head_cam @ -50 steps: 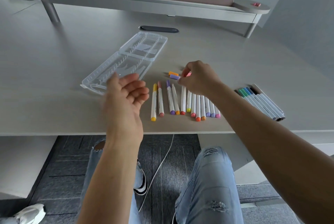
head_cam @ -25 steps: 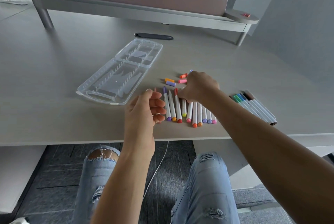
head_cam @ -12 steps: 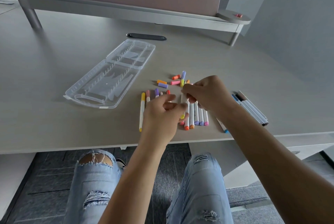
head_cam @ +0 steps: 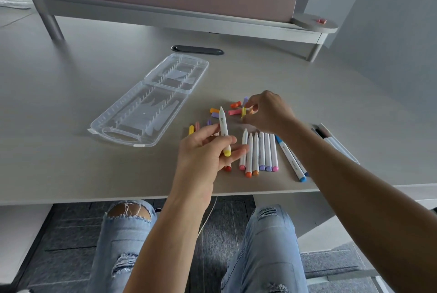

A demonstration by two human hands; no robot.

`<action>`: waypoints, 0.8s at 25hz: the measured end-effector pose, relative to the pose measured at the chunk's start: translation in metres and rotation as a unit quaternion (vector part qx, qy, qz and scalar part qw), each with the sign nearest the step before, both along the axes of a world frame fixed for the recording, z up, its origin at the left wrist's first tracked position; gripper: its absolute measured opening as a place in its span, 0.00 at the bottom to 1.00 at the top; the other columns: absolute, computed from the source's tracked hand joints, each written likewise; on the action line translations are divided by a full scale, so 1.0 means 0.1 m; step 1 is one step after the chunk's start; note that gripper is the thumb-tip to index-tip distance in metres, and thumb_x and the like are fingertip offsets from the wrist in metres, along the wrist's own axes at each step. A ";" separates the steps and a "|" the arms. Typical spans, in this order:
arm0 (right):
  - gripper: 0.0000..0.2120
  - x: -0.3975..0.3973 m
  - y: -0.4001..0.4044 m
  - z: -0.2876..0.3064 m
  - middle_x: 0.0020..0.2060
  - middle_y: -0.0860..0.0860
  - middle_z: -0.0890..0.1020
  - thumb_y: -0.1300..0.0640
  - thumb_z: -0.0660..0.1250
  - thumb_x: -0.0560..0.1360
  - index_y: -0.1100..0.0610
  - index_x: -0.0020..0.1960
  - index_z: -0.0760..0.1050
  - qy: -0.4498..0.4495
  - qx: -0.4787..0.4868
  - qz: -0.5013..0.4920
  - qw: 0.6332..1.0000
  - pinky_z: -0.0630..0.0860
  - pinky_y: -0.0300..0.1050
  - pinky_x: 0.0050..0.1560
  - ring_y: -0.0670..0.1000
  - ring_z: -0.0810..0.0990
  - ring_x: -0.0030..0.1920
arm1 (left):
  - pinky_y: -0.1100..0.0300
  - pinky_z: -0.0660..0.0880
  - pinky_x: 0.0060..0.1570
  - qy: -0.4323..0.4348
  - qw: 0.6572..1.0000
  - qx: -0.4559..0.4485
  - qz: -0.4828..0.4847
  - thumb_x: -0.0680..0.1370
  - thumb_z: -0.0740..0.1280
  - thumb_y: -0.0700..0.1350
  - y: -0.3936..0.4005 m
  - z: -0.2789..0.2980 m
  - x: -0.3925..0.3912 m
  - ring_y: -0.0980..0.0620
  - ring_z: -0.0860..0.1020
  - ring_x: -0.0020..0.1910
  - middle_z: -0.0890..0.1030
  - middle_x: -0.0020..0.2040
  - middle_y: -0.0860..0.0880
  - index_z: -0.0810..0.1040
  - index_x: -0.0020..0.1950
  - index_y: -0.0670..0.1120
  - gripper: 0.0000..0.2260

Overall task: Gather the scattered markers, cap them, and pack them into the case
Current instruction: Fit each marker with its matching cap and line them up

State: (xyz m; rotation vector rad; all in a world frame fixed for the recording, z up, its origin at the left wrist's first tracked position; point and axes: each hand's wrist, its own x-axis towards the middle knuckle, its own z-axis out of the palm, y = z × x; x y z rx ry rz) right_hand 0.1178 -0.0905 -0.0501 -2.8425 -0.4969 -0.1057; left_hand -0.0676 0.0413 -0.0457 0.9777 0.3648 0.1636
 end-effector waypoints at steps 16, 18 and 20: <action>0.11 -0.37 -0.12 0.21 0.45 0.58 0.84 0.64 0.66 0.82 0.56 0.60 0.83 0.261 0.434 0.065 0.860 0.73 0.43 0.40 0.54 0.75 0.43 | 0.61 0.71 0.25 0.018 0.997 0.066 -0.024 0.80 0.59 0.33 0.00 -0.04 0.04 0.48 0.75 0.26 0.81 0.47 0.39 0.82 0.59 0.38 0.13; 0.13 -0.44 -0.17 0.21 0.45 0.54 0.82 0.65 0.62 0.83 0.57 0.59 0.83 0.305 0.463 0.100 0.826 0.73 0.45 0.42 0.52 0.74 0.43 | 0.61 0.69 0.24 0.018 0.997 0.075 -0.028 0.80 0.59 0.33 -0.01 -0.04 0.02 0.48 0.74 0.25 0.81 0.45 0.40 0.81 0.62 0.38 0.15; 0.14 -0.47 -0.20 0.23 0.43 0.51 0.80 0.66 0.60 0.84 0.57 0.59 0.83 0.321 0.460 0.128 0.818 0.73 0.47 0.44 0.51 0.73 0.42 | 0.61 0.68 0.24 0.018 0.996 0.082 -0.035 0.80 0.59 0.33 -0.02 -0.03 0.00 0.49 0.73 0.24 0.81 0.45 0.40 0.81 0.62 0.39 0.15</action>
